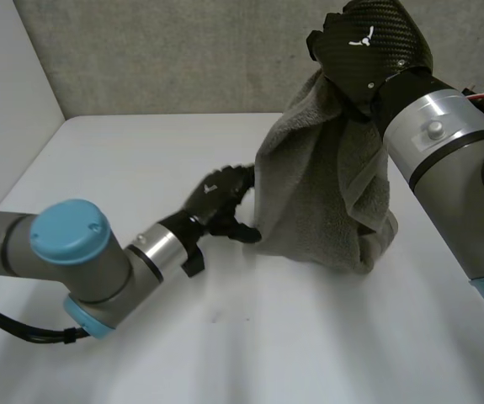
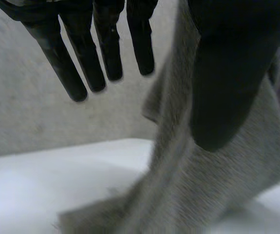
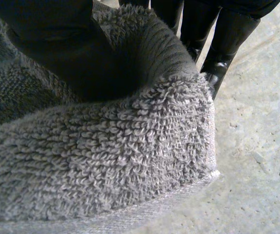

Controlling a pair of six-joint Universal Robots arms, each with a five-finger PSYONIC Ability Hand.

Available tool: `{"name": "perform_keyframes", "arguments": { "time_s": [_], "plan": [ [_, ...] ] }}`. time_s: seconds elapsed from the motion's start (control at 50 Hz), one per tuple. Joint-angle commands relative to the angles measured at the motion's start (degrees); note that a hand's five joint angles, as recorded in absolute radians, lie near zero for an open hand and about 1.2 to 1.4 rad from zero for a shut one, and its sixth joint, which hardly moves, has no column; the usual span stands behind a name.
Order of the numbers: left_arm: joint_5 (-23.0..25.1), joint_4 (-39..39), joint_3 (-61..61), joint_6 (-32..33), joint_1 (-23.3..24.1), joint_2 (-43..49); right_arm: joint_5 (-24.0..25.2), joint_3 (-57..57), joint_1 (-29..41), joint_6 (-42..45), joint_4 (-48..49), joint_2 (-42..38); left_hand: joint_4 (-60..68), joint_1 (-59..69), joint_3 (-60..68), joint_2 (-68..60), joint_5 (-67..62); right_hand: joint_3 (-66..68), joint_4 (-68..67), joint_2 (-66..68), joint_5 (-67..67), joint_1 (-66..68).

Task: Fold the towel.

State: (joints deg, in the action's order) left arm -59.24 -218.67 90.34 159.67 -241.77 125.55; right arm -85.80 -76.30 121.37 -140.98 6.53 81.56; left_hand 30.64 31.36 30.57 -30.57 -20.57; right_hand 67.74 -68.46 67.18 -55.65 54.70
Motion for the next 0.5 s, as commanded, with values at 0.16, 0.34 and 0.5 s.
{"name": "perform_keyframes", "arguments": {
  "time_s": [0.16,0.34,0.5],
  "plan": [
    [-18.11,4.92,-2.63,3.81,-2.47,-7.07,0.28,-3.16,-1.23,2.29,-1.35,0.18,49.36,48.64,49.43,-49.43,-49.43,12.26,-11.54,12.82,-14.35,25.30],
    [-21.47,7.72,5.88,15.92,-9.85,-26.90,0.28,-3.60,-2.90,7.83,-20.92,-2.71,49.36,48.64,49.43,-49.43,-49.43,12.26,-11.54,12.82,-14.35,25.30],
    [-10.91,23.52,13.97,25.67,-10.21,-35.98,0.89,-4.47,-3.77,7.83,-32.69,-7.27,49.36,48.64,49.43,-49.43,-49.43,12.26,-11.54,12.82,-14.35,25.30]
  ]
}}
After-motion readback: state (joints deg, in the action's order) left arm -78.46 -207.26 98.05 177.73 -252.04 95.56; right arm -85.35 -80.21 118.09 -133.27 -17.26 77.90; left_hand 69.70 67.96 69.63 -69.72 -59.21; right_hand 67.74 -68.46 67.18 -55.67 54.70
